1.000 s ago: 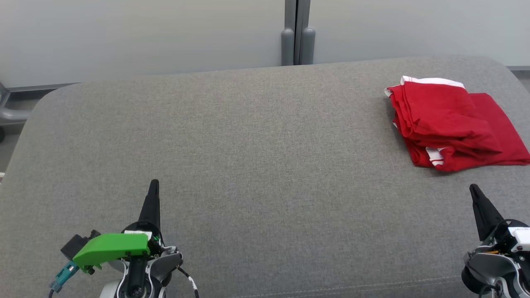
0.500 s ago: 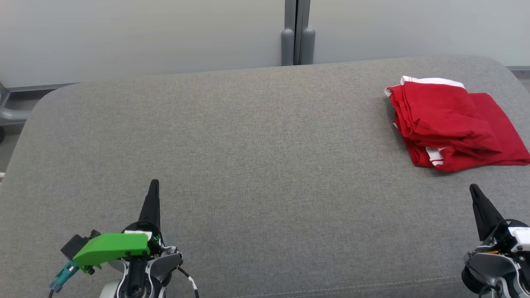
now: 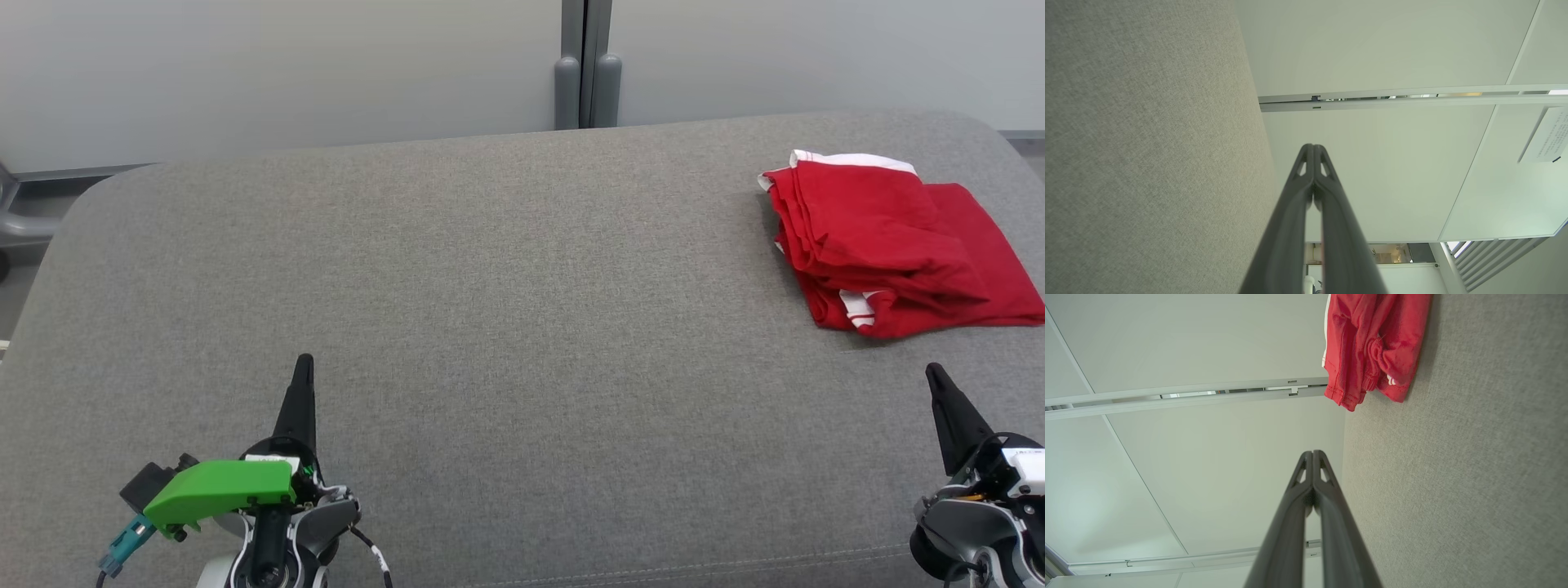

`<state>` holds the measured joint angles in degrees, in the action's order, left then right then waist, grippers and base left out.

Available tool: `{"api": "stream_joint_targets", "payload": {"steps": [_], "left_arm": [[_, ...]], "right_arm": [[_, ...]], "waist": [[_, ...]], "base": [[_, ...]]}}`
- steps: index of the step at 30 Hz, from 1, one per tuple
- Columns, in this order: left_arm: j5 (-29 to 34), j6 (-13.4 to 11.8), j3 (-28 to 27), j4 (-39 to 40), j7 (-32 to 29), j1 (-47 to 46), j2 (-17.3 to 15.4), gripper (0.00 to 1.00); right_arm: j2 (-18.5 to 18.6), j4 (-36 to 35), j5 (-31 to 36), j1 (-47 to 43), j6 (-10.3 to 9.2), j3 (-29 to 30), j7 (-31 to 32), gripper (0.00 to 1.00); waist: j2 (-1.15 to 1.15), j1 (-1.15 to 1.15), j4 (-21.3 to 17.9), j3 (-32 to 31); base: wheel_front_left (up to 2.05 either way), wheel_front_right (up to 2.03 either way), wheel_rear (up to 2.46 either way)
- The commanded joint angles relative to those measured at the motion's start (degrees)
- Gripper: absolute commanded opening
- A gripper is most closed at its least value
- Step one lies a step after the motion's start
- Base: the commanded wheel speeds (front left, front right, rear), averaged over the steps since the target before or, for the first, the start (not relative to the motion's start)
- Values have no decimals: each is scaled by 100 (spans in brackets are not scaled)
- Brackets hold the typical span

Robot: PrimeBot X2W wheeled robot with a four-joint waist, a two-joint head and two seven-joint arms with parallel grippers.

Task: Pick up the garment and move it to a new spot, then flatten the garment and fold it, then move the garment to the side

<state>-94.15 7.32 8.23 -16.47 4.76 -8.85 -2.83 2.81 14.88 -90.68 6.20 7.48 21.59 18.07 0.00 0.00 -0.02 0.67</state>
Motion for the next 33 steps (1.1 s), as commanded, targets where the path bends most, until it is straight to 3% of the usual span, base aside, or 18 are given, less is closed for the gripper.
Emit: {"api": "stream_joint_targets", "payload": {"steps": [1, 33], "left_arm": [[-31, 38, 4, 7, -4, -68, -6, 0], [-32, 38, 4, 8, -3, -68, -6, 0]], "right_arm": [[7, -18, -24, 55, 2, 7, 8, 0], [7, -18, -24, 55, 2, 7, 7, 0]], "waist": [[0, 0, 0, 0], [0, 0, 0, 0]], "base": [[0, 0, 0], [0, 0, 0]]}}
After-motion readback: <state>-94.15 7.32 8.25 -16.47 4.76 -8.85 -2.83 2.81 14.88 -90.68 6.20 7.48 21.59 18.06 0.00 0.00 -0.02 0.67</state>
